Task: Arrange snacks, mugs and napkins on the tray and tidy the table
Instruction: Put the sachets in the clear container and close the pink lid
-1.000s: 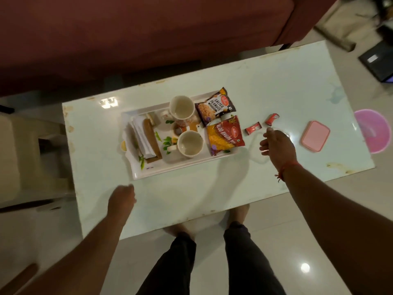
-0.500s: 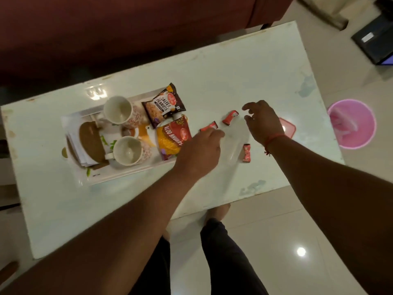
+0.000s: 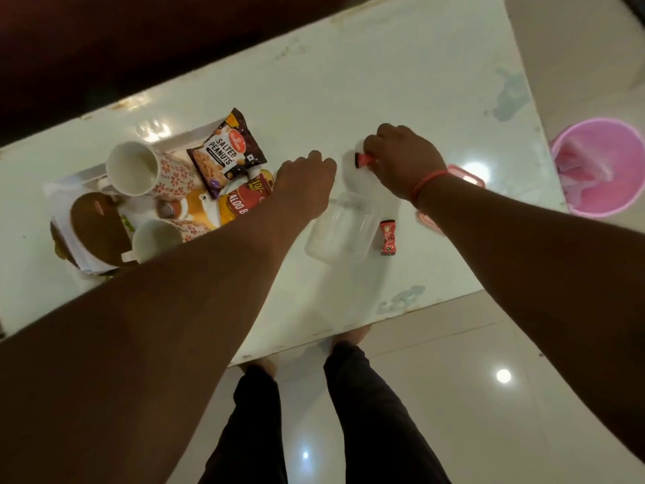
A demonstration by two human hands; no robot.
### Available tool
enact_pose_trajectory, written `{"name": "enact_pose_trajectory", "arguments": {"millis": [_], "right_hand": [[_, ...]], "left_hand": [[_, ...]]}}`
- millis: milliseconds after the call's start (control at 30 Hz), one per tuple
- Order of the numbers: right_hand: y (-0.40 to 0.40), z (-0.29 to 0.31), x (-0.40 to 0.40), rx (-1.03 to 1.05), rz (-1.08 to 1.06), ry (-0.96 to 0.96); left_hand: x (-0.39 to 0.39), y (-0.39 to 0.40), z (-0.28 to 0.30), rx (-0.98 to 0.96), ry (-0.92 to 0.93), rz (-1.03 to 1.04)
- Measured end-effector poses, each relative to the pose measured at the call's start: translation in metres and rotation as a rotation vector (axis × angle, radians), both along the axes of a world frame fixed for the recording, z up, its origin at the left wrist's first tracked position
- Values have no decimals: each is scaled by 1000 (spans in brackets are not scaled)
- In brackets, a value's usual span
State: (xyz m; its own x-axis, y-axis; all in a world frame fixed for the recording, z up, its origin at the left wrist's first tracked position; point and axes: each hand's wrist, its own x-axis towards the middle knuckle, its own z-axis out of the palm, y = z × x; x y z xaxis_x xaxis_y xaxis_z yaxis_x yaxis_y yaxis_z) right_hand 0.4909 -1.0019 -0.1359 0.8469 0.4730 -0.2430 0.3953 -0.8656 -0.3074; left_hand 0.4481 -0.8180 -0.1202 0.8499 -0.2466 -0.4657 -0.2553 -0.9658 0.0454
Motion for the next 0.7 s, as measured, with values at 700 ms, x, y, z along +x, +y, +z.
{"name": "enact_pose_trajectory", "arguments": {"millis": [700], "right_hand": [[-12,32,-134,281,-788,177]], "left_hand": [[-58,-16,40,-574,-55,610]]}}
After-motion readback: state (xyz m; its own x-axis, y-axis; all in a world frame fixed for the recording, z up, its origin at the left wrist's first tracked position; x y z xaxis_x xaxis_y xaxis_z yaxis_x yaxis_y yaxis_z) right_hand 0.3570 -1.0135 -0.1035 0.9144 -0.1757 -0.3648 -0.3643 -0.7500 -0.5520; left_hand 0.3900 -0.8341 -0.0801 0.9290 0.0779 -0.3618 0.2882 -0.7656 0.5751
